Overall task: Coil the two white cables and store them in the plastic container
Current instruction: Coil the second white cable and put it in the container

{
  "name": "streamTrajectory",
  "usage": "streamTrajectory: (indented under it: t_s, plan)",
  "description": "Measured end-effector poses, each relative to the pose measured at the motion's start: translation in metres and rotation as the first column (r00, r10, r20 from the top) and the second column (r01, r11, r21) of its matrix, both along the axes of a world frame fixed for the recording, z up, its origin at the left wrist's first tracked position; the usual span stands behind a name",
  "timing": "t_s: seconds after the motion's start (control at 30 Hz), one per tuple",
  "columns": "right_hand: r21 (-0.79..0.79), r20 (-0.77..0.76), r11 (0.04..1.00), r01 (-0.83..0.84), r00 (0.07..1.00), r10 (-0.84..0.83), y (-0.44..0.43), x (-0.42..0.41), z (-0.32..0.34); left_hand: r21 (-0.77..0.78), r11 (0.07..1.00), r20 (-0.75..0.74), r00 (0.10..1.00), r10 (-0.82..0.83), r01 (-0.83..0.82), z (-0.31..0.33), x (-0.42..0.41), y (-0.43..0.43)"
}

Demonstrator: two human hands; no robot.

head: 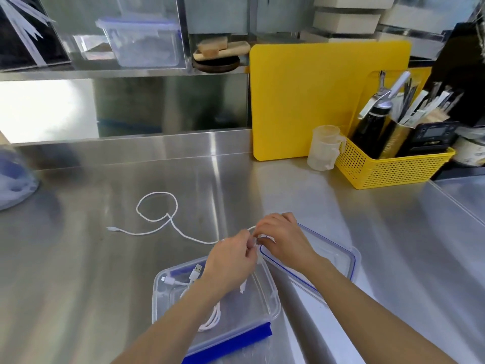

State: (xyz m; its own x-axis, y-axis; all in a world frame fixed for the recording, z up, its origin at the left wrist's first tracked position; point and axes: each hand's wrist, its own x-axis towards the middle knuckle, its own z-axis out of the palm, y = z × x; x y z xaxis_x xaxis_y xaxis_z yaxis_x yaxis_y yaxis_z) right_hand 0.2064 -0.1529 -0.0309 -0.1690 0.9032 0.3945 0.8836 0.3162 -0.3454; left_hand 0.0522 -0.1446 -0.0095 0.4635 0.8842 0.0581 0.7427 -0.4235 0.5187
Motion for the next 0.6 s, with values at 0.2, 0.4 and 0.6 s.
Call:
streamTrajectory:
  t_s: [0.2, 0.4, 0.6]
  plan:
    - [0.113, -0.081, 0.993, -0.042, 0.995, 0.051, 0.017, -0.02, 0.038, -0.45, 0.892, 0.412, 0.877, 0.246, -0.039, 0.052, -0.014, 0.016]
    - [0.009, -0.416, 0.999, -0.047, 0.908, 0.047, 0.029, -0.047, 0.075, -0.657, 0.732, 0.606, 0.702, 0.375, 0.177, 0.109, -0.047, 0.035]
    - [-0.084, -0.622, 0.996, -0.04, 0.783, -0.021, 0.041, -0.068, 0.095, -0.685, 0.613, 0.719, 0.5, 0.483, 0.394, 0.142, -0.084, 0.044]
